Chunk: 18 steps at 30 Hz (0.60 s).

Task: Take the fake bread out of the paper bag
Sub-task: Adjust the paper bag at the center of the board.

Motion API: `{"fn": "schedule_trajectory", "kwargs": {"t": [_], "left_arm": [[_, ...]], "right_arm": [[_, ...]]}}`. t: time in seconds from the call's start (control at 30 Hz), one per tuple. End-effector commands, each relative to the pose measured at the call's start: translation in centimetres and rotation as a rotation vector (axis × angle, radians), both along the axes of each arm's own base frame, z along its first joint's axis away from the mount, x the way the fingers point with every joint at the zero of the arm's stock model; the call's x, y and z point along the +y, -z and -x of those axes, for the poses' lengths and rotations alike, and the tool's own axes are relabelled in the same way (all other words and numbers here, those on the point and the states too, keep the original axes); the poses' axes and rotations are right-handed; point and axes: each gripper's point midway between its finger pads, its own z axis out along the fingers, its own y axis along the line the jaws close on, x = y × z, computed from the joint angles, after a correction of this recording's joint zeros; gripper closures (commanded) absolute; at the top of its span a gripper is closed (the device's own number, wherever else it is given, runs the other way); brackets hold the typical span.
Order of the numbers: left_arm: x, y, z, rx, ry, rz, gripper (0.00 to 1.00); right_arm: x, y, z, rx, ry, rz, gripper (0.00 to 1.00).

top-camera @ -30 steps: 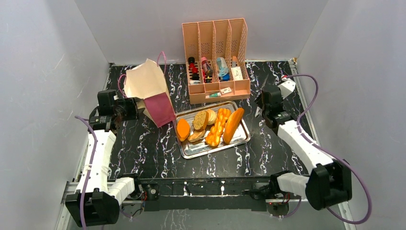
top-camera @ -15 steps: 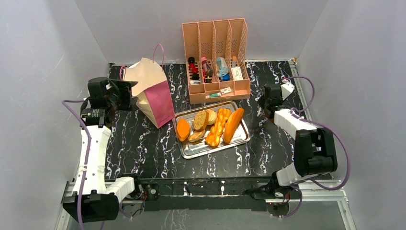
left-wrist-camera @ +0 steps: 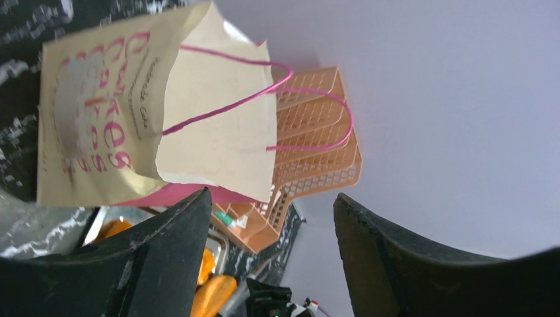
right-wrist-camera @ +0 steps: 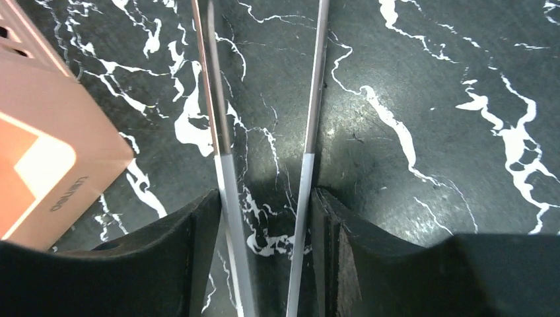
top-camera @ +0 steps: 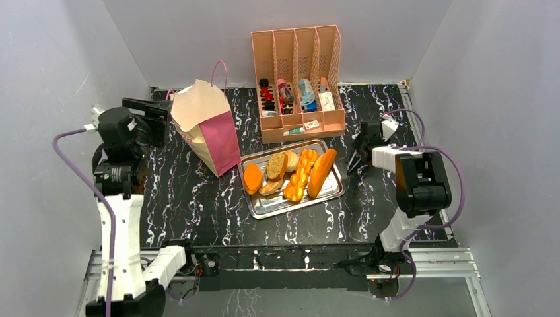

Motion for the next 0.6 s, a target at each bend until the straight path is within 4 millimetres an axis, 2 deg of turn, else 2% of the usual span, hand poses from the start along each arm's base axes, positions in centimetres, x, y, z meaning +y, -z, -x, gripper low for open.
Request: {"fn": "schedule_trajectory", "kwargs": {"t": [0.0, 0.13, 0.2, 0.33, 0.43, 0.53, 0.57], "left_arm": [[3.2, -2.3, 2.9, -0.039, -0.109, -0.223, 0.34], [4.7, -1.1, 4.1, -0.012, -0.172, -0.294, 0.34], [5.3, -0.6, 4.4, -0.004, -0.199, -0.314, 0.34], [6.7, 0.4, 5.0, 0.018, -0.267, -0.344, 0.33], [7.7, 1.9, 5.1, 0.048, -0.322, -0.358, 0.33], [8.4, 3.3, 4.8, 0.083, -0.348, -0.382, 0.33], [8.6, 3.6, 4.8, 0.102, -0.355, -0.396, 0.33]], "right_arm": [[-0.5, -1.5, -3.1, -0.068, 0.006, 0.02, 0.49], [-0.6, -0.9, -3.1, -0.047, 0.007, 0.021, 0.41], [-0.7, -1.6, -3.1, -0.059, 0.011, 0.028, 0.37], [-0.9, -5.2, -3.1, -0.124, 0.014, 0.053, 0.31], [-0.6, -8.1, -2.6, -0.179, 0.015, 0.081, 0.14], [0.1, -10.5, -2.0, -0.224, 0.003, 0.116, 0.03], [0.2, -11.2, -1.8, -0.235, 0.0, 0.131, 0.02]]}}
